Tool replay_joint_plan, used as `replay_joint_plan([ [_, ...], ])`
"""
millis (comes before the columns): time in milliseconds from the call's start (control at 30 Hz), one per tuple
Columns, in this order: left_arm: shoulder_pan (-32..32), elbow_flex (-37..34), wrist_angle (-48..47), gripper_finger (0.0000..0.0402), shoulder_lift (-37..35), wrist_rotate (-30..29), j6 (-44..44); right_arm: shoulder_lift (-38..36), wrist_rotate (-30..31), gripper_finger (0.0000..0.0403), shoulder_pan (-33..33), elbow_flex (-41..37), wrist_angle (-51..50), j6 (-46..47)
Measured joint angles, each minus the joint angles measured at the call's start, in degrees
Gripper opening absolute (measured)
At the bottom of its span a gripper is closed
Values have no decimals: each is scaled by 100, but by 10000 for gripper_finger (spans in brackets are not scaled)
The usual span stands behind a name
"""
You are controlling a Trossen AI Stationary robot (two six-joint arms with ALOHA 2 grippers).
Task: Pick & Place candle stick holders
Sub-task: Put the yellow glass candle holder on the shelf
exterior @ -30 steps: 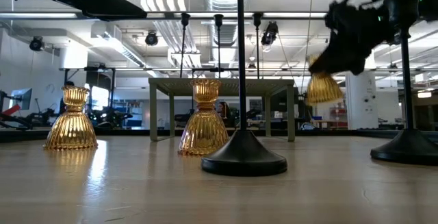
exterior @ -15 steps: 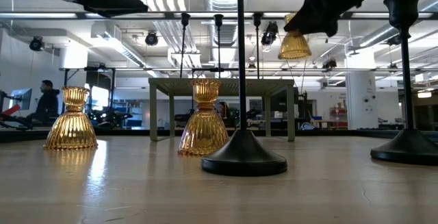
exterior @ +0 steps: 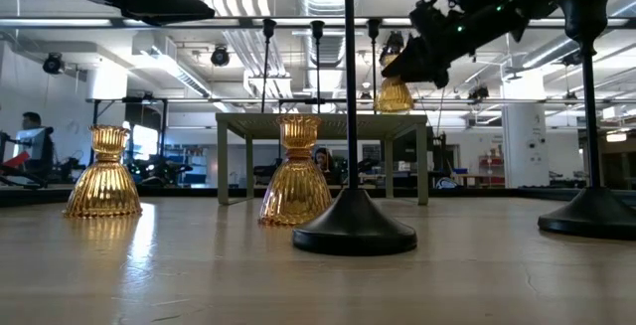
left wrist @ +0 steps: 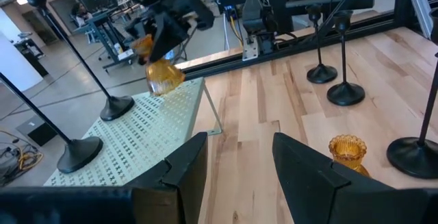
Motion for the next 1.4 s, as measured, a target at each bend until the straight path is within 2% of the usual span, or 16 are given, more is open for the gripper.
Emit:
replay_joint_plan([
  [200,0,-2,-27,170,0,0,2,400,-112,119,-82,249,54,-310],
  [467,0,-4,-45,170,0,0,4,555,-70,118,-244,264,80,-326],
  [900,-1,-9,-29,170,1,0,4,954,-421,117,-231,306,1031,-166],
  [1400,-2,-15,-40,170,0,0,-20,2012,-939,117,-213,1371,876,-484],
])
